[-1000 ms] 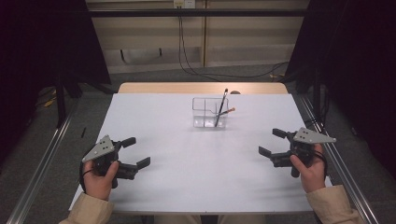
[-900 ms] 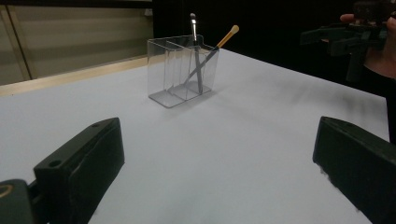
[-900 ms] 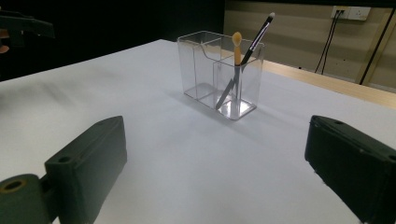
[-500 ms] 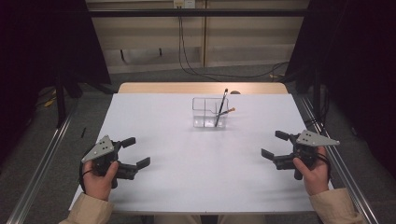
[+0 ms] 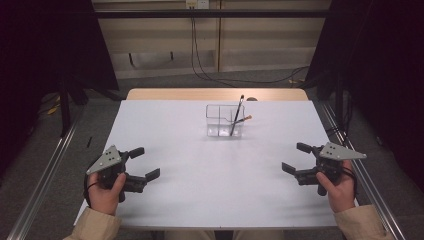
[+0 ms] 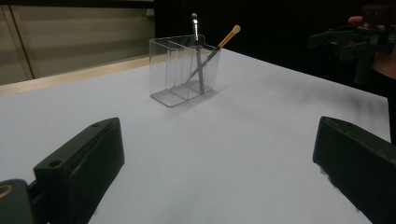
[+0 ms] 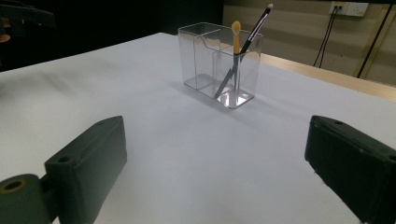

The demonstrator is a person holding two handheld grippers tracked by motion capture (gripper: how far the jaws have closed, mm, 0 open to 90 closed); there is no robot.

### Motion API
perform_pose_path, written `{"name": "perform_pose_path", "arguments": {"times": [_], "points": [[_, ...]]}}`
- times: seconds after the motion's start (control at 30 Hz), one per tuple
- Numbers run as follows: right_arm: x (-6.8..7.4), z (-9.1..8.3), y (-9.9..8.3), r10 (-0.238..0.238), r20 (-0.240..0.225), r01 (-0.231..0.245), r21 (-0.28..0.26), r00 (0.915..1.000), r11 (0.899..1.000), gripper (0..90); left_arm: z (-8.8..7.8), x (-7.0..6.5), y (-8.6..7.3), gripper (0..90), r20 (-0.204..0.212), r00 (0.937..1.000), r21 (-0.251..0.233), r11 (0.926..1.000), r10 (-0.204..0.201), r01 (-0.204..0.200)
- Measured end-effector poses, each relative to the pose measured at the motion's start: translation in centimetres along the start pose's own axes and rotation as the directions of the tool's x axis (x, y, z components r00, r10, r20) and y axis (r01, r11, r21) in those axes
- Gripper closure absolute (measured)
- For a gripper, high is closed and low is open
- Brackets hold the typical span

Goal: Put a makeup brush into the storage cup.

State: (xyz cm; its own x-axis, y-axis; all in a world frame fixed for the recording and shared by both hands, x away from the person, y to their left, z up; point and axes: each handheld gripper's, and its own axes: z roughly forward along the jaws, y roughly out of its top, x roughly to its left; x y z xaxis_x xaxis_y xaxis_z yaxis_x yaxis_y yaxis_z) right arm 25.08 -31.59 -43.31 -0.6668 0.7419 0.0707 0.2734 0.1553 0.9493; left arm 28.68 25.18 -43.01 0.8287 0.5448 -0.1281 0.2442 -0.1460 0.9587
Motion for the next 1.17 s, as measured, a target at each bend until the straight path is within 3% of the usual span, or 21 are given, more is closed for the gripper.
{"name": "perform_pose_path", "arguments": {"times": [1.17], "points": [[0.2,-1.4,-0.7,-0.009,0.019,0.009,0.006,0.9998,1.000,4.9,0.6,0.0,0.3,2.0,0.004,0.9999,0.000,0.9999,0.011,-0.011]]}}
